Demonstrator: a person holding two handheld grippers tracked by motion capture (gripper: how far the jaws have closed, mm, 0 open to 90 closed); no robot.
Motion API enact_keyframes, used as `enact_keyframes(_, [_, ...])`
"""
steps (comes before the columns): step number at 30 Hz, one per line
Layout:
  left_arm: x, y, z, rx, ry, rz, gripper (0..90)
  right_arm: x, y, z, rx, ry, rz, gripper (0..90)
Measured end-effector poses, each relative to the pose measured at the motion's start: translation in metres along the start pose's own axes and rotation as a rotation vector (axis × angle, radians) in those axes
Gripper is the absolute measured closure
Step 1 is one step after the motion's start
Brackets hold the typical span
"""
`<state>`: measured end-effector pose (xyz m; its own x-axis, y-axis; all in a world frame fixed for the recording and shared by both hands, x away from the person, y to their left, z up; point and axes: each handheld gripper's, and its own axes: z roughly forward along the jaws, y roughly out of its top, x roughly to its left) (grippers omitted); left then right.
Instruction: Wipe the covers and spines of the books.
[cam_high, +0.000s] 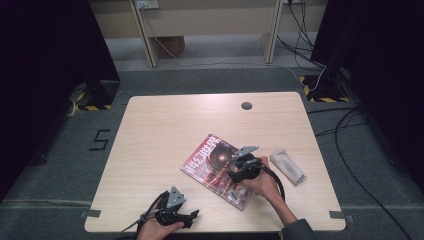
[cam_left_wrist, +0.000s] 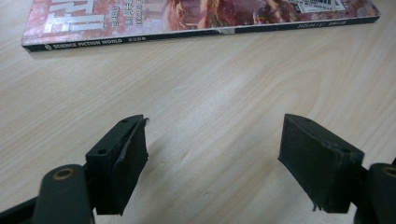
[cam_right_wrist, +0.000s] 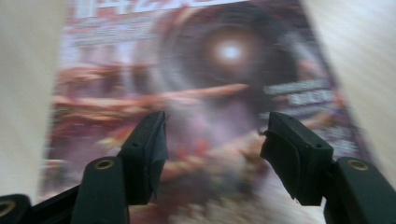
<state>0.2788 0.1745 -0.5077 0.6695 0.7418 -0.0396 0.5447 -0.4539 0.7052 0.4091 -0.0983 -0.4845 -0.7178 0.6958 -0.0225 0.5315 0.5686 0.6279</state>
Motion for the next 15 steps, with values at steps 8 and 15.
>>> enact_keyframes(8, [-0.003, 0.003, 0.003, -0.009, 0.000, 0.000, 22.7, -0.036, -0.011, -0.008, -0.034, -0.143, 0.129, 34.3])
enact_keyframes(15, [-0.003, 0.010, 0.013, -0.016, 0.010, -0.004, 23.0, -0.047, -0.019, -0.002, 0.006, -0.123, 0.161, 33.6])
